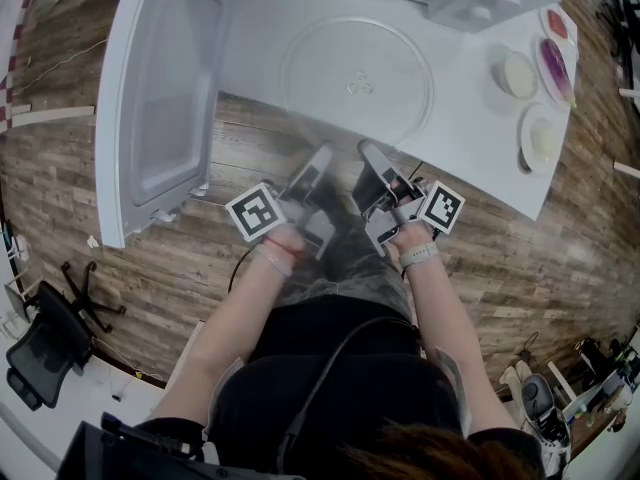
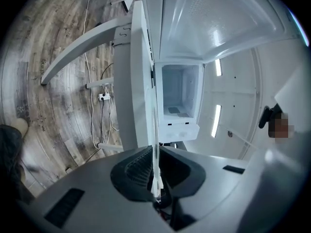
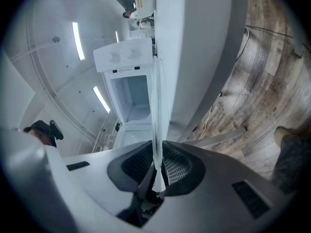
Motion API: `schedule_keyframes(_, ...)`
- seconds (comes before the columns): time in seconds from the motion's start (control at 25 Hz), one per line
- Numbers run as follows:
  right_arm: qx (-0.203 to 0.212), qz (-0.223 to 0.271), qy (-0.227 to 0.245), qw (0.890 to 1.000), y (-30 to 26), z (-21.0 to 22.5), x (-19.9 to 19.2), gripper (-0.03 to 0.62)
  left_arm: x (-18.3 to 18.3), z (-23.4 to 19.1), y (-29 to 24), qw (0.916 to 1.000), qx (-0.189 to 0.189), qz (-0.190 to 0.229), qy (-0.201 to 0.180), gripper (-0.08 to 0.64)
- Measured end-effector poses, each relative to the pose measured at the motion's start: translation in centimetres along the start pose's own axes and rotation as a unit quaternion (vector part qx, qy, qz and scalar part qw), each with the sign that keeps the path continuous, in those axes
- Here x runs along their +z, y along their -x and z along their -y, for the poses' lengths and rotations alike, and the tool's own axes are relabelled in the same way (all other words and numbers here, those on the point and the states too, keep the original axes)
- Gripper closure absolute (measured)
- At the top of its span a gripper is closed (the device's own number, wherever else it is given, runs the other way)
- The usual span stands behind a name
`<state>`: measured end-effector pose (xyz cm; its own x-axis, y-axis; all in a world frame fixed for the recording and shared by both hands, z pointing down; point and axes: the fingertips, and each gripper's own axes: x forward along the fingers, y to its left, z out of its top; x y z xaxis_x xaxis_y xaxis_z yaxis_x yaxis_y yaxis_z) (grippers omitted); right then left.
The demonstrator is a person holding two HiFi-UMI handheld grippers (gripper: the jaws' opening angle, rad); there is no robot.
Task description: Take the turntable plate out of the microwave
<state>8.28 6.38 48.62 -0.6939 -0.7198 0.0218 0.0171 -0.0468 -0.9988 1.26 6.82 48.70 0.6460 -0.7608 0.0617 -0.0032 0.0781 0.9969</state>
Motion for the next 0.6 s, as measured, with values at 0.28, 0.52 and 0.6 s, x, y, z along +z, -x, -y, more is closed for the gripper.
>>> schedule_keyframes(0.28,-0.005,-0.007,-0.009,1.0,0.7,0.2,-0.5,0.517,0.7,-0.1,-0.8,0.9999,-0.002,0.011,0.01,0.517)
schedule_keyframes(0.52,-0.015,0.005,-0.017,1.0,0.5,0.6,-0.5,0.52,1.1,-0.1,-1.2,0.9997,-0.005,0.019,0.015,0.517)
schedule_keyframes(0.6,-0.018,0.007,-0.016,1.0,0.4,0.6,-0.4,0.534,1.3,-0.1,-1.3,0.9997,-0.004,0.023,0.013,0.517)
